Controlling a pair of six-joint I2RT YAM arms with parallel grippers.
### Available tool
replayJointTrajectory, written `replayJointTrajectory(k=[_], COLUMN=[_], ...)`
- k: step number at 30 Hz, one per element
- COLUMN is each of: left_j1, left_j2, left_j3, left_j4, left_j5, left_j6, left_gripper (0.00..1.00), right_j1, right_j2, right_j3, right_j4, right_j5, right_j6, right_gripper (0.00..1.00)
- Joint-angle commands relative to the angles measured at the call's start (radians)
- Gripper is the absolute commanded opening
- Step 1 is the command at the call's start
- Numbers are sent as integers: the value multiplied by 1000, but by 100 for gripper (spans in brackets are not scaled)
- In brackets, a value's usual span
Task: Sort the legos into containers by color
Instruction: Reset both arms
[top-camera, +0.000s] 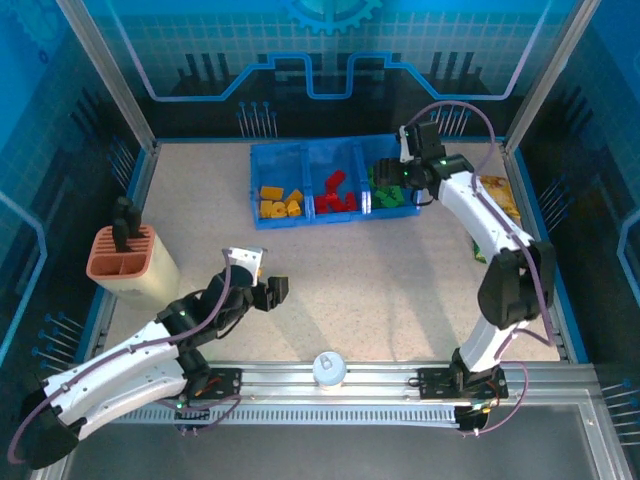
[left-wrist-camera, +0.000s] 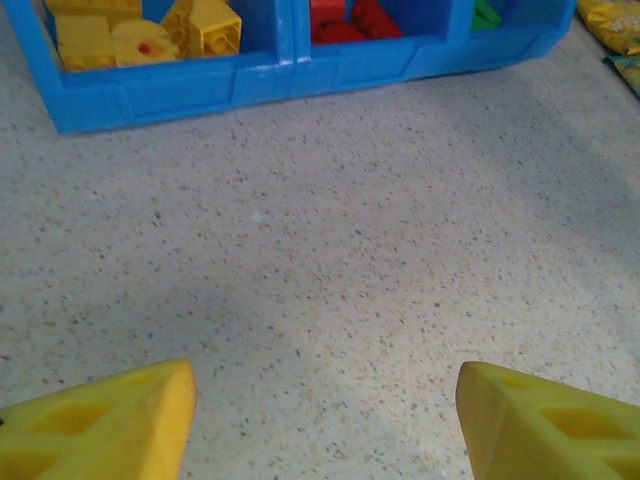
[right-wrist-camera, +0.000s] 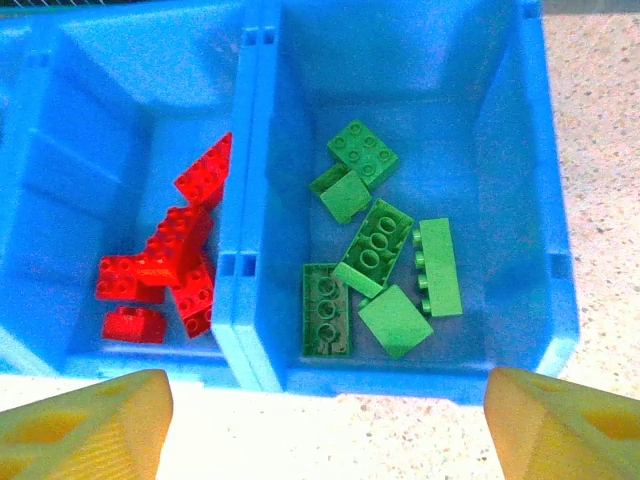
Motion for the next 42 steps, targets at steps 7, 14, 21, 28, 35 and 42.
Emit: replayJointTrajectory(k=[7, 14, 21, 28, 35, 42], left_j1=[-4, -4, -4, -4, -4, -5], left_j2=[2, -1, -10, -34, -56, -153], left_j3=[77, 106, 134, 152, 151, 59], left_j4=[-17, -20, -18, -19, -29, 49], left_j5=[-107, -128, -151, -188, -360, -563], left_j6=[69, 97, 127, 166, 219, 346], left_gripper=[84, 95, 99, 99, 99, 99], right_j1=[32, 53, 57, 57, 58, 57], right_j2=[-271, -517, -668, -767, -899, -1070], right_j3=[-274, -542, -644, -712, -828, -986], right_j4=[173, 422, 449, 427, 444, 438], right_j5=[73, 60, 96, 145, 195, 268], right_j6=[-75, -171, -193, -214, -240, -266], right_gripper=[100, 100, 100, 100, 100, 100])
